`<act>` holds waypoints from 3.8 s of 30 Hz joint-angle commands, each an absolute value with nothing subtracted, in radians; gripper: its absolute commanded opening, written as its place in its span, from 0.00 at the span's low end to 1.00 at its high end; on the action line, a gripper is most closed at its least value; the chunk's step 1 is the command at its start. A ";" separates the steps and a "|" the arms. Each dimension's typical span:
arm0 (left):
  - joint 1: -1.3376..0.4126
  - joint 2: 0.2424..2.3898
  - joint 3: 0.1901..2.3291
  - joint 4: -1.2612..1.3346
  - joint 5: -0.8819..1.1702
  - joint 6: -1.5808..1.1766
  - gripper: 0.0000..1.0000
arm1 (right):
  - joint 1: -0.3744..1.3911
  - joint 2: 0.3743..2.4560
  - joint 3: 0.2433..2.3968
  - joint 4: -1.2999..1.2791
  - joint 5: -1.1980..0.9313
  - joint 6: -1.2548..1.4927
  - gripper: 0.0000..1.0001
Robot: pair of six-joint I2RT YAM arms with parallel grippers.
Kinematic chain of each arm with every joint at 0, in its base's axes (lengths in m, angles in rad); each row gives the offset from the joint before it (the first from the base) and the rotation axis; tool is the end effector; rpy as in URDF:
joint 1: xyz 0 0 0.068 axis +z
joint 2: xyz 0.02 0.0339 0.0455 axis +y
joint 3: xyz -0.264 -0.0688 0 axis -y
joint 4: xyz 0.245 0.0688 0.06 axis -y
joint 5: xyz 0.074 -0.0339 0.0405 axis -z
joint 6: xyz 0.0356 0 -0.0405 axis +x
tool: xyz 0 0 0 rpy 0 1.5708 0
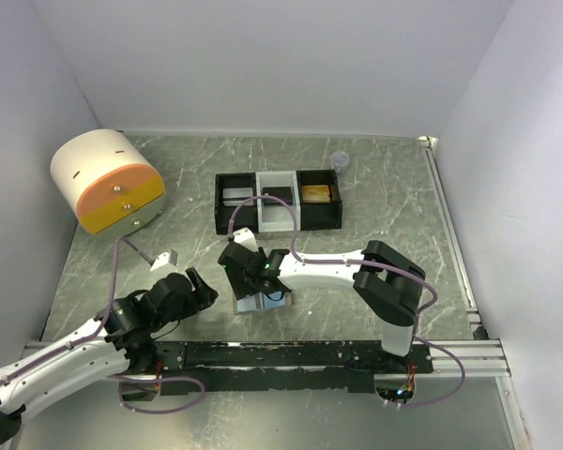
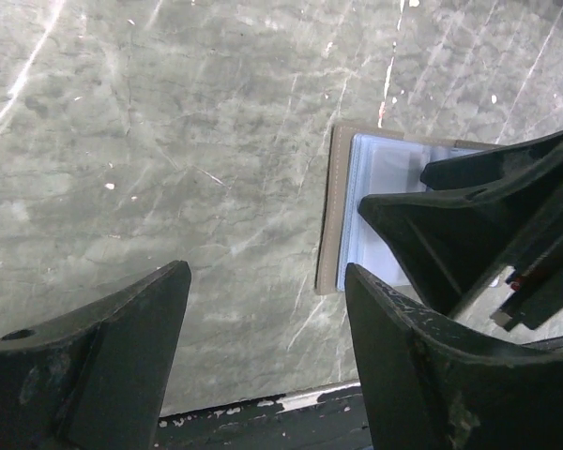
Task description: Take the credit cards out of the card holder
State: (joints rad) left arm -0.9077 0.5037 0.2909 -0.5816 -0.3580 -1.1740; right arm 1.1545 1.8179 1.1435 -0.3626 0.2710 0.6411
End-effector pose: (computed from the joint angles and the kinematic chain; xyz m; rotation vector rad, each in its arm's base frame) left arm 0.0813 -0.0839 0.1712 -0.4908 2.3372 -0.6226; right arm 0.1577 0.3332 0.1701 -0.5626 2.5223 0.3327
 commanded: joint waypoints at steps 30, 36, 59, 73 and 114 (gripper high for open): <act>-0.913 0.583 0.337 -0.493 -0.308 -1.123 0.79 | 1.147 1.813 1.012 -0.276 0.247 0.718 0.42; -0.913 0.594 0.335 -0.382 -0.224 -1.049 0.80 | 1.095 1.755 0.917 -0.144 0.105 0.721 0.41; -0.913 0.522 0.299 -0.378 -0.286 -1.128 0.76 | 1.119 1.742 0.978 -0.272 0.256 0.688 0.65; -0.913 0.575 0.295 -0.360 -0.250 -1.124 0.76 | 1.173 1.870 1.075 -0.399 0.343 0.767 0.71; -0.915 0.870 0.207 0.236 0.048 -1.006 0.71 | 1.065 1.673 0.760 0.026 0.025 0.830 0.62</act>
State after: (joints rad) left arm -0.9039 0.8421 0.2276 0.0803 -0.0578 -1.0145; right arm 1.0550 1.6485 0.8013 0.0174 0.1066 0.7750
